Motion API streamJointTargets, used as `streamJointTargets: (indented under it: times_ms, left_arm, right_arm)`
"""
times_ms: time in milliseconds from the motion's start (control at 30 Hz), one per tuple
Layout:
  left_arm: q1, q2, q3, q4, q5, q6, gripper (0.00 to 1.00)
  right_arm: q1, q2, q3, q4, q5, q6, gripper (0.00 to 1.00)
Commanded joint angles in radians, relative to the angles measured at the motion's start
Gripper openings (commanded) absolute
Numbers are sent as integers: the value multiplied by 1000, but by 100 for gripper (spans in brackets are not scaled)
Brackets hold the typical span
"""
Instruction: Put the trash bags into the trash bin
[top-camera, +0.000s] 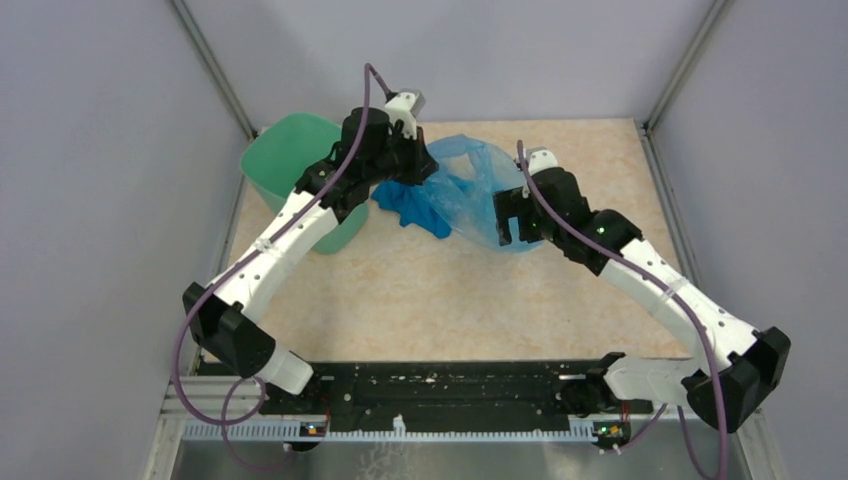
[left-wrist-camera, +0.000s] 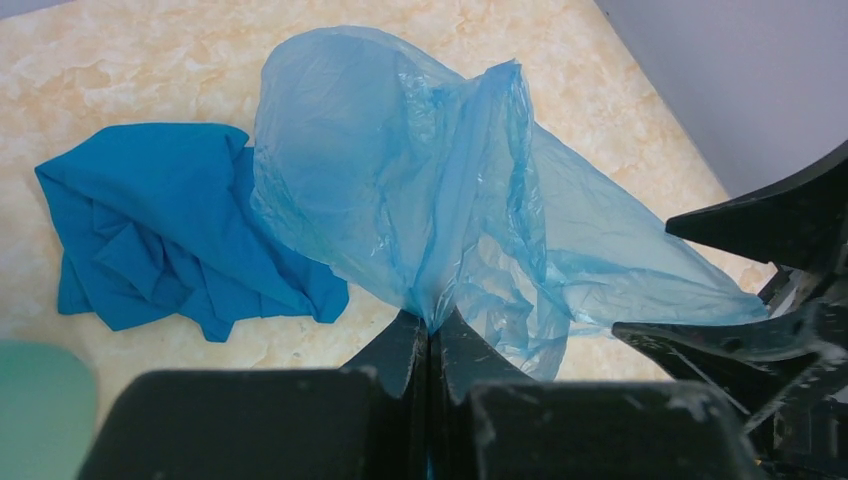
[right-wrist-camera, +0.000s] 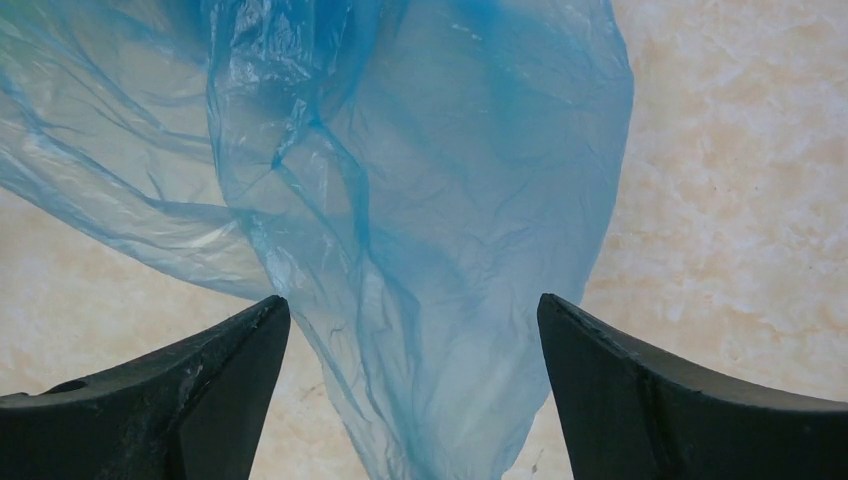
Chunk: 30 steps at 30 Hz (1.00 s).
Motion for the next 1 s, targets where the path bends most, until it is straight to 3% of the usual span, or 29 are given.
streamJointTargets:
  times_ms: [0,167,267,333,467,500,667,833,967]
  left_arm:
    - [1,13,52,5,13,20,0]
    - [1,23,72,-4,12,26,0]
    - [1,23,83,-9,12,27,0]
    - [1,22,87,-13,9,29,0]
    - [1,13,84,-21,0,35,0]
    - [2,9,80,-20,-1,36,0]
    - [1,-31,41,-26,-18,36,0]
    - [1,-78,-4,-39,-42,36,2]
    - [1,-106,-10,-45,-23,33,15]
  right_arm:
    - [17,38,43,9,-7,-88,94]
    - [17,67,55,-3,-5,-103,91]
    - [16,94,77,-28,50,-85,78]
    - [17,109,99,-52,84,-71,63]
    - [17,122,189,-112,186,-11,6]
    - [17,122,221,-130,229,14,0]
    - [12,107,369,-153,388,86,0]
    - [10,80,433,-90,415,78,0]
    - [11,85,467,-76,393,65,0]
